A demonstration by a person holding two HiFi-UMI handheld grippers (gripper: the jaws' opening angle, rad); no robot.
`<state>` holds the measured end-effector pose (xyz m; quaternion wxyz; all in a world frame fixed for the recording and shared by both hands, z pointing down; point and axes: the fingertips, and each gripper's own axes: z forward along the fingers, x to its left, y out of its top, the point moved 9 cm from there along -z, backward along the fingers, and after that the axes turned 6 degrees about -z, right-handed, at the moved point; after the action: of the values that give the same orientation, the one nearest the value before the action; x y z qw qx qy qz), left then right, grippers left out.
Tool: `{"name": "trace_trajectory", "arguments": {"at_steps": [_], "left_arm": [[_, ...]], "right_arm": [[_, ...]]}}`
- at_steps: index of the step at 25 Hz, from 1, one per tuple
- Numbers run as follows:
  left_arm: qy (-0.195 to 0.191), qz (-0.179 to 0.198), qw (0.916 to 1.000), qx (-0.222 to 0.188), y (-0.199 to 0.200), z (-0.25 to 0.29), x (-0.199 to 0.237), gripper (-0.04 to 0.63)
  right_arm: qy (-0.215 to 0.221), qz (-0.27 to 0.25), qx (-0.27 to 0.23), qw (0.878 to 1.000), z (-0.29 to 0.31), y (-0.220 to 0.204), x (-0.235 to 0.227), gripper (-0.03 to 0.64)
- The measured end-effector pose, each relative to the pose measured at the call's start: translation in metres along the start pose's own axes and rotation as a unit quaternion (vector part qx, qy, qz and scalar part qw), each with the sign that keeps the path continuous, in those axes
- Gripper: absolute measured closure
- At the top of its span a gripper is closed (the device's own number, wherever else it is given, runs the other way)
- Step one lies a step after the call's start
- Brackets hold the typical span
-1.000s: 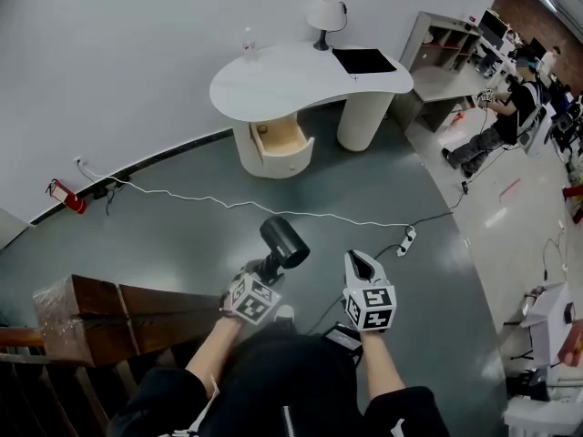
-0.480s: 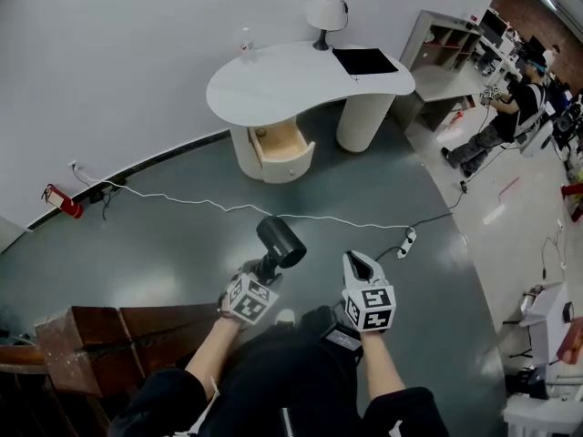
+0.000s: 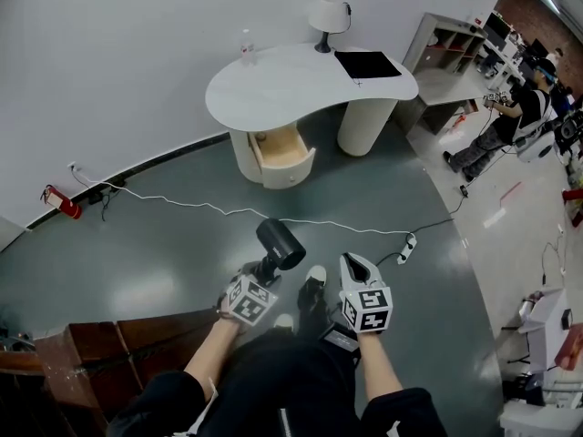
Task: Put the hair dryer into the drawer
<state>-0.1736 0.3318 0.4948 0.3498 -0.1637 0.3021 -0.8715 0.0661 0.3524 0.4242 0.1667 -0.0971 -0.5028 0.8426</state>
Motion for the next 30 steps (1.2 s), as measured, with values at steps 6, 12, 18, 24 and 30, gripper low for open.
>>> {"name": "trace_trajectory", "arguments": {"at_steps": [6, 12, 18, 24, 30], "left_arm": [[0.003, -0.004, 1.0000, 0.005, 0.018, 0.019, 0.014, 0.414], [0.007, -0.012, 0.9998, 0.013, 0.047, 0.043, 0.031, 0.414], [0.014, -0.030, 0.9992, 0.022, 0.080, 0.070, 0.045, 0.414], [0.021, -0.054, 0.9980, 0.026, 0.121, 0.097, 0.064, 0.414], [0.030, -0.060, 0.9972, 0.035, 0.163, 0.128, 0.083, 0.414]], "right_arm": [[0.010, -0.001, 0.003, 1.000, 0.029, 0.008, -0.021, 0.611], [0.023, 0.002, 0.009, 1.000, 0.063, 0.022, -0.050, 0.611], [0.046, -0.001, 0.015, 0.999, 0.103, 0.043, -0.088, 0.611], [0.072, -0.003, 0.020, 0.997, 0.149, 0.068, -0.129, 0.611], [0.088, -0.002, 0.026, 0.996, 0.193, 0.088, -0.172, 0.611]]}}
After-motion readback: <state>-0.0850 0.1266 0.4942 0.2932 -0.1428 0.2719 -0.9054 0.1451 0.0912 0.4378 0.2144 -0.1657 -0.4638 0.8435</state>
